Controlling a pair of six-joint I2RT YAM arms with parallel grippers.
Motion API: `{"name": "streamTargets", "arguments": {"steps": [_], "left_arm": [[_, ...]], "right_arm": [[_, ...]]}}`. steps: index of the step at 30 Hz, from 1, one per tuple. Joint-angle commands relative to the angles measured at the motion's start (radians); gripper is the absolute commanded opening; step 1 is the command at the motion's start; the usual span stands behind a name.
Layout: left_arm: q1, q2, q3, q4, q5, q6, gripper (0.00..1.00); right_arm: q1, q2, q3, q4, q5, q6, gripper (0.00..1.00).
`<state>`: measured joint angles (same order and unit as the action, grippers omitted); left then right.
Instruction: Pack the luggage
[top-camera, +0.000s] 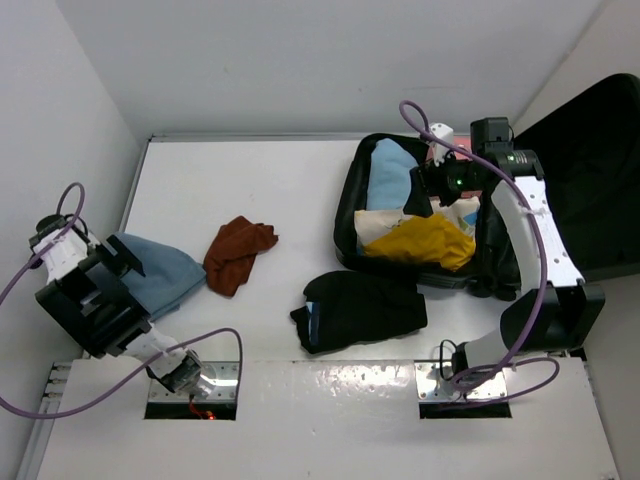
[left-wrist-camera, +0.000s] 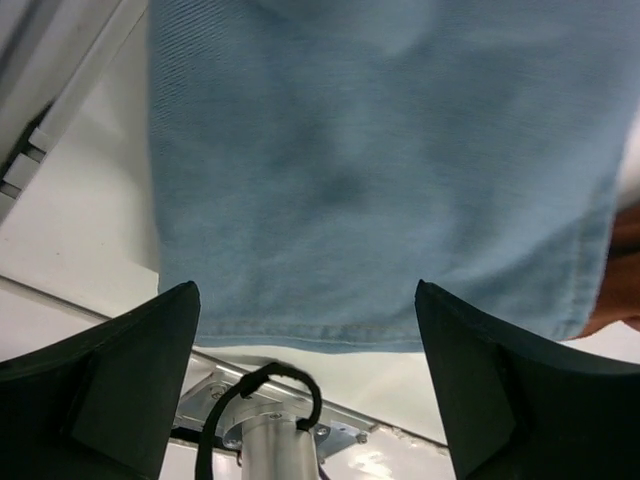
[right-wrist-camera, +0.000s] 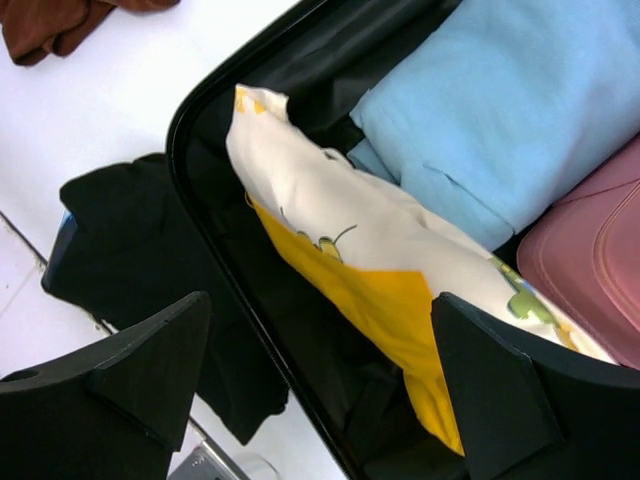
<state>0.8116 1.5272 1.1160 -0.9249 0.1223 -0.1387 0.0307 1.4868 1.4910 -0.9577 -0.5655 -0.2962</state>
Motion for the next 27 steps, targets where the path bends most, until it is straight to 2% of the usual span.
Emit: {"name": "streamTargets", "arguments": {"steps": [1,11,19,23,25,26,27], "left_arm": [[0.057,0.065,-0.010,0.017,0.029,0.014,0.94],[0.064,0.177,-0.057,0.121,0.007,0.087,1.00],[0.064,0.243,-0.081,0.204,-0.021,0.159,1.00],[0.043,0.289,-0.071,0.238,-0.021,0.143,1.00],[-0.012,0.326,-0.059,0.251,-0.038,0.114,0.88],[-0.034,0.326,-0.059,0.251,-0.038,0.114,0.88],[-0.078,0.346,-0.048,0.251,-0.038,0.093,0.76]], "right_arm": [[0.009,0.013,0.078,-0.024,-0.019,-0.017,0.91],[0.020,0.073,0.164,-0.072,0.022,-0.021,0.91],[0.021,0.125,0.242,-0.128,0.039,-0.046,0.91],[0.024,0.136,0.247,-0.121,0.039,-0.043,0.91],[0.026,0.138,0.250,-0.121,0.042,-0.043,0.91],[0.026,0.141,0.250,-0.121,0.049,-0.044,0.90],[0.025,0.142,0.253,-0.121,0.050,-0.043,0.88]]}}
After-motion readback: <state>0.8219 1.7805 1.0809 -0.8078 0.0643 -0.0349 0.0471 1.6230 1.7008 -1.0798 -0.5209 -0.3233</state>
